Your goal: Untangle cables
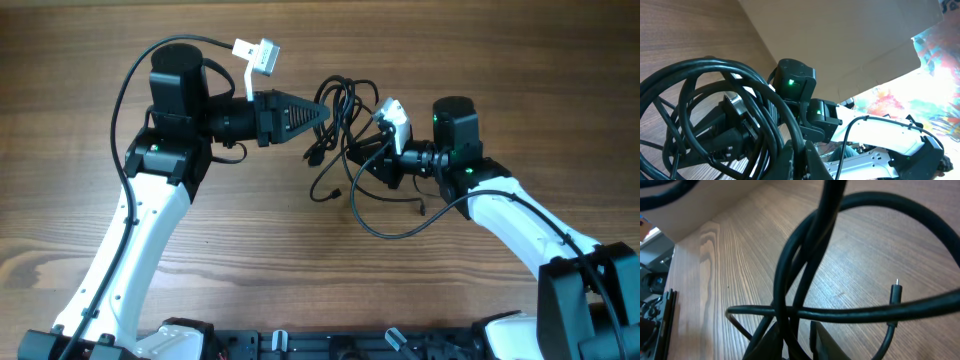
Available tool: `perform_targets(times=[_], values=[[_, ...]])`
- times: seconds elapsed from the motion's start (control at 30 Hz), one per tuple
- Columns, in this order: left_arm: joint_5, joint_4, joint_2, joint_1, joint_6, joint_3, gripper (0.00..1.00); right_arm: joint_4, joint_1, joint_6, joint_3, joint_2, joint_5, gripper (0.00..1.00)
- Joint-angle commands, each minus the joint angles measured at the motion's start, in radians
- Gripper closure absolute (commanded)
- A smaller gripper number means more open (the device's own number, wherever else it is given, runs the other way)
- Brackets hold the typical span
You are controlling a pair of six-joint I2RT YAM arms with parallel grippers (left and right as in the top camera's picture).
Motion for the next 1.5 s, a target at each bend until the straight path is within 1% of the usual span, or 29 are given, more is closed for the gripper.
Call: perform_targets(times=[0.0,0.13,0.47,0.57,0.6,0.73,0.87,0.97,1.0,1.07,1.17,1.27,1.47], values=[[0.007,0.010,-0.007,-0.005,0.005,-0.001,0.96,0.024,0.006,-0.004,0.003,0.012,-0.032,0.83],[-0.010,0.010,-0.007,-0.005,0.005,-0.001,0.96,0.033,0.006,-0.003,0.003,0.012,-0.044,0.96],[-0.044,0.000,-0.007,-0.005,0.013,-0.001,0.96,0.033,0.005,-0.003,0.003,0.012,-0.053,0.96],[-0.122,-0.045,-0.007,-0.005,0.013,-0.001,0.96,0.050,0.005,0.005,0.003,0.012,-0.110,0.96],[-0.159,-0.071,-0.007,-0.005,0.018,-0.001,0.96,0.072,0.005,0.030,0.003,0.012,-0.140,0.96],[-0.258,-0.180,-0.007,-0.005,0.089,-0.001,0.96,0.182,0.005,0.115,0.003,0.012,-0.203,0.96],[-0.353,-0.253,-0.007,-0.005,0.089,-0.001,0.96,0.269,0.005,0.193,0.003,0.011,-0.224,0.96],[-0.420,-0.299,-0.007,-0.005,0.089,-0.001,0.96,0.303,0.005,0.238,0.003,0.011,-0.225,0.96],[-0.436,-0.310,-0.007,-0.005,0.092,-0.001,0.96,0.307,0.005,0.240,0.003,0.011,-0.228,0.96],[-0.453,-0.335,-0.007,-0.005,0.132,-0.001,0.96,0.321,0.005,0.241,0.003,0.011,-0.250,0.96],[-0.482,-0.376,-0.007,-0.005,0.172,-0.001,0.96,0.348,0.005,0.293,0.003,0.011,-0.266,0.96],[-0.563,-0.417,-0.007,-0.005,0.171,-0.001,0.96,0.382,0.005,0.333,0.003,0.011,-0.300,0.96],[-0.569,-0.425,-0.007,-0.005,0.171,-0.001,0.96,0.385,0.005,0.337,0.003,0.011,-0.303,0.95]])
